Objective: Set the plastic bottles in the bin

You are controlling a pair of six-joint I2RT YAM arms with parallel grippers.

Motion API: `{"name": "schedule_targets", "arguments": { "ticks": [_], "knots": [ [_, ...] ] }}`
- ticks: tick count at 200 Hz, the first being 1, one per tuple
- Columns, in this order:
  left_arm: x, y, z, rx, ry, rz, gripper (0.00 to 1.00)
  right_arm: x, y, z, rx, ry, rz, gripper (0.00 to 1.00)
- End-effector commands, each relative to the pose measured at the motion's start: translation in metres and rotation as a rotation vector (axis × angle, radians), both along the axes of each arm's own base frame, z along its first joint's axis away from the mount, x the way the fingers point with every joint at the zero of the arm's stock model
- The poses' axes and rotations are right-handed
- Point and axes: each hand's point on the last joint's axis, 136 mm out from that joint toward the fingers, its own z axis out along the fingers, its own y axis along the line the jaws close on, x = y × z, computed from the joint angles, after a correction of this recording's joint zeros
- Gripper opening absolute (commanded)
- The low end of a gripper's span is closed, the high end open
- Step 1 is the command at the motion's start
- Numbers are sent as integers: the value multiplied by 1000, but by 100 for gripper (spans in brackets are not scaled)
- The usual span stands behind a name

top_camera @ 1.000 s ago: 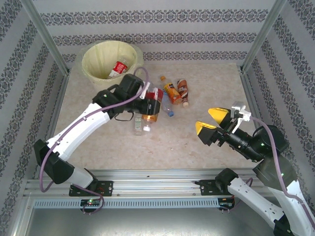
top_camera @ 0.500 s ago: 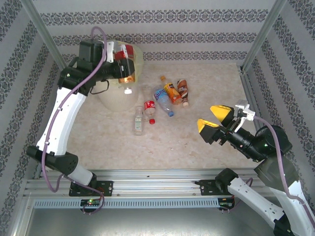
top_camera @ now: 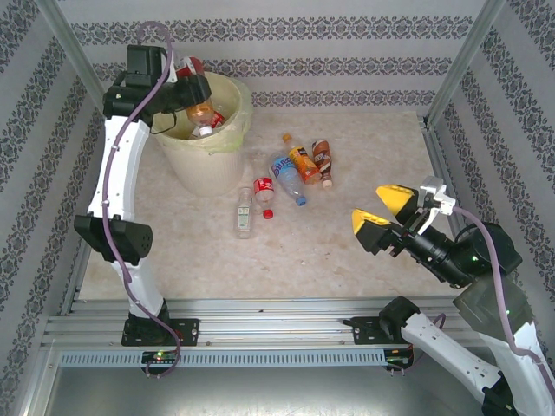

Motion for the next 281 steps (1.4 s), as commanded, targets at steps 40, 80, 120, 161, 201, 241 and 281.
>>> {"name": "schedule_targets", "arguments": {
  "ticks": [40,80,120,161,201,241,281],
  "knots": [
    [22,16,-18,-100,51,53,69,-6,-8,4,-3,-21,-20,98],
    [34,24,-54,-55,115,69,69,-8,-10,2,-1,-16,-27,98],
    [41,23,-88,-17,183,39,70,-7,-11,1,-2,-10,-28,98],
    [38,24,-113,20,249,17,76,-6,-9,-3,-5,6,-25,98],
    [31,26,-90,30,205,20,92,-7,-7,-3,-3,12,-14,98],
    [15,25,-52,36,131,13,100,-6,-4,-8,-1,28,2,98],
    [-11,19,-19,39,62,-29,100,-7,-1,-11,-2,43,22,98]
  ]
}}
